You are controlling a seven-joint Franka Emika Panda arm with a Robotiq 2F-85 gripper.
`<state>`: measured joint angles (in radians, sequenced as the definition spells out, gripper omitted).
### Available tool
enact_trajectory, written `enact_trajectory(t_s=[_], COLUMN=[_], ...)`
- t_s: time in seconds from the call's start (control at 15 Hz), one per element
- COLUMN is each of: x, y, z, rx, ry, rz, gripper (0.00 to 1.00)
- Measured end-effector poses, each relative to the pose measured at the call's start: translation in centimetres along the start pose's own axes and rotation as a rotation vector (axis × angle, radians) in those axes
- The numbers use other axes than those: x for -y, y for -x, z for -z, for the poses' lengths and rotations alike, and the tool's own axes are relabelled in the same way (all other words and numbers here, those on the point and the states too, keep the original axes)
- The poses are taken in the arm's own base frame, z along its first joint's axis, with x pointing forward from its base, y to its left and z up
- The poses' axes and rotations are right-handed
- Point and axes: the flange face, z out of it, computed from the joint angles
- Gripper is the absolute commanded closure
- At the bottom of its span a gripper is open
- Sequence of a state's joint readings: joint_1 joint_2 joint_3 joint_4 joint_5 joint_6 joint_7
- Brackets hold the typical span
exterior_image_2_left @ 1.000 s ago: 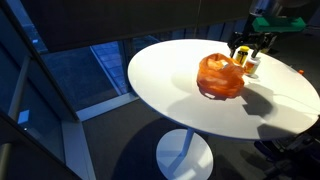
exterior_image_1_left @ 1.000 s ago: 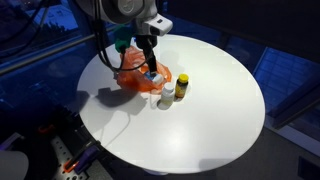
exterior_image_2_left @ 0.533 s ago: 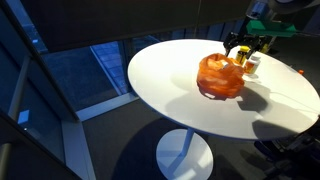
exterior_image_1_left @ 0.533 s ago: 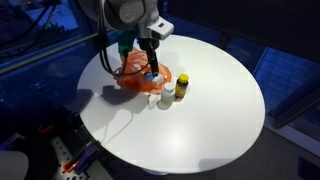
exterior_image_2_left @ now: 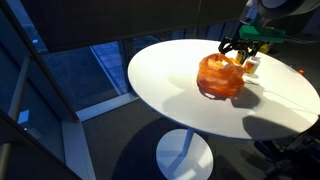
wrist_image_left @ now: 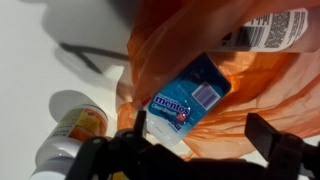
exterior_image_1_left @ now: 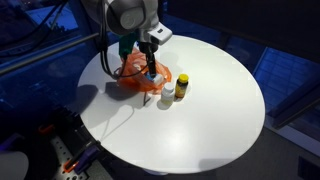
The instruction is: Remove the blue bottle from the plastic bag and put it on the table
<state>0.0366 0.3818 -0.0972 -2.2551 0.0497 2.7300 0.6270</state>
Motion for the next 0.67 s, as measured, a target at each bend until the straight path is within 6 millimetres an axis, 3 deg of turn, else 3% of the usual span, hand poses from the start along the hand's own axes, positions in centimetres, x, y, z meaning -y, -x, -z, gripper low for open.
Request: enact_trajectory(t_s=[0.67], x=[0.1], y=[0.4], z=[-1.9], rx=[0.012], ry=[-0.008], rz=[-0.013], gripper=[0.0])
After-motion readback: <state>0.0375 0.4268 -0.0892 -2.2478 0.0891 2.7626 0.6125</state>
